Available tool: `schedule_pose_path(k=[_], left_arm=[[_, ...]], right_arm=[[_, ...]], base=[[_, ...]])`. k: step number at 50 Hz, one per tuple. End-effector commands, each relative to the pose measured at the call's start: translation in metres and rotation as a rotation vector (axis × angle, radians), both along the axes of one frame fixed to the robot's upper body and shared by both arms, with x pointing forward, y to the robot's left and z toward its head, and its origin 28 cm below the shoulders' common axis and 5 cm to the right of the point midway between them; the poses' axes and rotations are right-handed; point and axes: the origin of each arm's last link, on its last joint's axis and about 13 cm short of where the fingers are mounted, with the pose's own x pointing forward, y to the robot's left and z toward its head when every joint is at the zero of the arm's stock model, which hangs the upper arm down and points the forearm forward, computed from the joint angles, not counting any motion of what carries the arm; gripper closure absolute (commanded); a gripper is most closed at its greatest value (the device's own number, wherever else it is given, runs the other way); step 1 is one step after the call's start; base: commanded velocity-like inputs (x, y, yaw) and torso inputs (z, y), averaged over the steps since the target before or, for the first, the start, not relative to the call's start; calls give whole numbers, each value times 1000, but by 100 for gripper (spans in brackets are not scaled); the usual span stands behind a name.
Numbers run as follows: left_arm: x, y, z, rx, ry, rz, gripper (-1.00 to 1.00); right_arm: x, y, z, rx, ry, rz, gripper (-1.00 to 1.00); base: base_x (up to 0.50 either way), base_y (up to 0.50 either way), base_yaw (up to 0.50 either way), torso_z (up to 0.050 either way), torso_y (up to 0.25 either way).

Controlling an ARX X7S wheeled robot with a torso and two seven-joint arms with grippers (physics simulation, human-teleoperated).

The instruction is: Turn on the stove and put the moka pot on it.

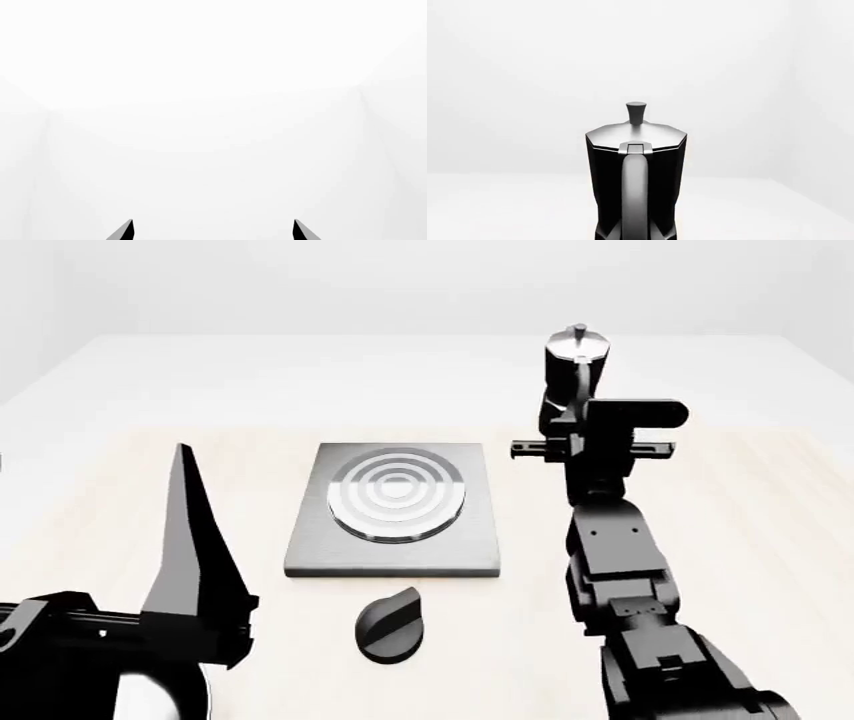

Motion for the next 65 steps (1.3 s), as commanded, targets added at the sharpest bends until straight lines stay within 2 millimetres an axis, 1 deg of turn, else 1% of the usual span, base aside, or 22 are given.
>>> schedule_pose_path(k=[1,8,12,14,16,17,21,25,27,29,33,34,36,37,39,41,46,50,54,57,61,65], left_arm=[[1,-1,-1,-2,3,-3,-100],[1,-1,-1,-4,1,-3,-100],[1,-1,-1,-3,0,-3,-100],[1,0,-1,-7,0,-3,-100],[1,-1,-1,-6,0,-5,-100],[1,-1,-2,-5,2,-5,-100],[0,0,-1,-7,0,-5,-100],[0,0,-1,-6,0,-3,-100],[-1,0,-1,-7,-1,-3,-100],[0,-1,-2,-5,3,-4,-100],[0,0,-2,-9,1,-2,-100],[0,0,-2,-7,2,-2,-100],[0,0,-1,-4,2,-2,-100],[-1,0,-1,-6,1,-2,-100],[-1,0,-1,-5,2,-2,-100],[-1,1,-2,-7,2,0,-100],[-2,1,-1,-6,1,1,-100],[-1,1,-1,-5,2,0,-100],[0,0,-2,-6,6,-2,-100],[0,0,-1,-2,6,-5,-100],[-1,0,-1,-2,5,-7,-100],[-1,0,-1,3,10,-7,-100]], right_arm=[[5,16,14,19,-53,68,100],[2,30,8,45,-52,140,100],[3,38,12,52,-57,184,100],[0,43,5,56,-57,205,100],[2,46,10,54,-56,226,100],[0,48,6,57,-57,231,100],[3,59,18,69,-71,292,100],[1,68,19,81,-74,345,100],[-1,70,13,79,-73,358,100],[0,73,20,80,-77,378,100],[-1,78,21,90,-83,437,100],[-2,79,17,91,-85,445,100],[-2,83,22,92,-85,468,100],[-5,84,15,94,-85,479,100],[-3,86,22,92,-84,489,100],[-5,88,19,96,-84,506,100],[-5,93,25,113,-92,542,100],[-9,96,16,120,-83,560,100],[-9,100,20,121,-78,575,100],[-13,102,13,127,-79,582,100],[-11,104,20,131,-81,584,100],[-13,104,13,129,-75,583,100]], base=[[0,0,0,0,0],[0,0,0,0,1],[0,0,0,0,0],[0,0,0,0,5],[0,0,0,0,0],[0,0,0,0,0],[0,0,0,4,3],[0,0,0,0,0],[0,0,0,0,0],[0,0,0,0,5],[0,0,-1,0,0],[0,0,0,0,0],[0,0,0,0,5],[0,0,0,0,0],[0,0,0,0,0],[0,0,0,0,0],[0,0,-1,0,2],[0,0,0,0,0],[0,0,-1,0,3],[0,0,0,0,0],[0,0,0,0,3],[0,0,-1,0,0]])
